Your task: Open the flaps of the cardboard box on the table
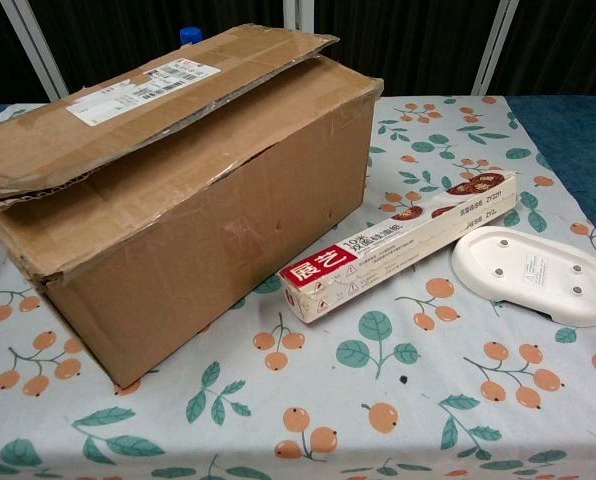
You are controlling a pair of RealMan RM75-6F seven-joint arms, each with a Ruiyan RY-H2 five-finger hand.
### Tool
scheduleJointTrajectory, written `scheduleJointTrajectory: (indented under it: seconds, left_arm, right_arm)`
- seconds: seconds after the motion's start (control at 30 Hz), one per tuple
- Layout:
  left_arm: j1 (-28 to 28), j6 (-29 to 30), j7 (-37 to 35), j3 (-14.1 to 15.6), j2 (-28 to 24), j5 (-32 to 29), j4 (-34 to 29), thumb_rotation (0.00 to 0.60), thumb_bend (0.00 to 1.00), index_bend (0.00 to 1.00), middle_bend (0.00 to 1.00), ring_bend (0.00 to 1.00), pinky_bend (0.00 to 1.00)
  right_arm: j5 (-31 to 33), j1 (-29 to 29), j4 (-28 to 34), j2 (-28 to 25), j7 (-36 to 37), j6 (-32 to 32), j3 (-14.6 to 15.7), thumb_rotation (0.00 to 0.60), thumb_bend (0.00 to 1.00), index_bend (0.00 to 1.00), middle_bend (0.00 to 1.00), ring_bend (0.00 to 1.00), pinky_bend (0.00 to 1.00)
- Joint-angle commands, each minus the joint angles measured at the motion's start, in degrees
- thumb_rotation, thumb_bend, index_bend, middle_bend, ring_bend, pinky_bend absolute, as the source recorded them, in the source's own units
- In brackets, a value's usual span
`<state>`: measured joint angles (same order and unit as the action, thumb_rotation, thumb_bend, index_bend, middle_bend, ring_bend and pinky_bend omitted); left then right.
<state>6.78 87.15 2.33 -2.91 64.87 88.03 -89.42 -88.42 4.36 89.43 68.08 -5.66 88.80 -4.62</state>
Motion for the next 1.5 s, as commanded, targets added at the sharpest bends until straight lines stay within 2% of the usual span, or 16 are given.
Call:
scheduleJointTrajectory:
  seconds: [0.03, 0.8, 1.0, 1.1, 1.2, 1.33, 1.5]
  left_arm:
    - [0.15, -0.17, -0.07, -0.15, 0.04, -0.11, 0.20, 0.593, 0.00, 0.08, 0.09, 0.08, 0.18]
    - [0.70, -1.47, -1.55, -0.81, 1.11, -1.78, 1.93, 0.589, 0.00, 0.08, 0.09, 0.08, 0.18]
    - [0.71, -1.73, -1.77, -0.95, 1.15, -2.29, 2.26, 0.590, 0.00, 0.08, 0.09, 0.08, 0.18]
    - [0.55, -1.66, -1.81, -0.74, 1.25, -2.20, 2.29, 0.587, 0.00, 0.08, 0.09, 0.08, 0.18]
    - [0.21, -1.35, -2.13, -0.51, 1.47, -2.12, 2.41, 0.590, 0.00, 0.08, 0.09, 0.08, 0.18]
    - [-0.34, -0.98, -2.93, -0.34, 1.81, -2.43, 2.88, 0.591, 0.00, 0.08, 0.09, 0.08, 0.18]
    - [-0.99, -0.75, -4.41, -0.36, 2.00, -3.21, 3.86, 0.589, 0.00, 0.08, 0.09, 0.08, 0.18]
  right_arm:
    - [-0.02, 0.14, 0.00, 0.06, -0.13, -0.40, 0.13, 0.600, 0.16, 0.00, 0.00, 0.00, 0.00]
    - [1.38, 0.59, 0.07, -0.66, -0.08, -2.32, 0.03, 0.600, 0.16, 0.00, 0.00, 0.00, 0.00]
    - [-2.80, 4.68, 6.06, -3.30, -3.18, -4.90, -1.07, 0.600, 0.16, 0.00, 0.00, 0.00, 0.00]
    - [-3.96, 9.50, 11.74, -5.79, -7.32, -9.82, -3.32, 0.600, 0.16, 0.00, 0.00, 0.00, 0.00]
    - [-1.73, 15.85, 17.59, -8.11, -10.22, -17.00, -7.40, 0.600, 0.16, 0.00, 0.00, 0.00, 0.00]
    - [4.76, 25.54, 20.26, -7.42, -16.21, -26.40, -13.75, 0.600, 0.16, 0.00, 0.00, 0.00, 0.00]
    - [15.51, 36.19, 21.55, -3.44, -22.42, -35.79, -18.11, 0.600, 0.16, 0.00, 0.00, 0.00, 0.00]
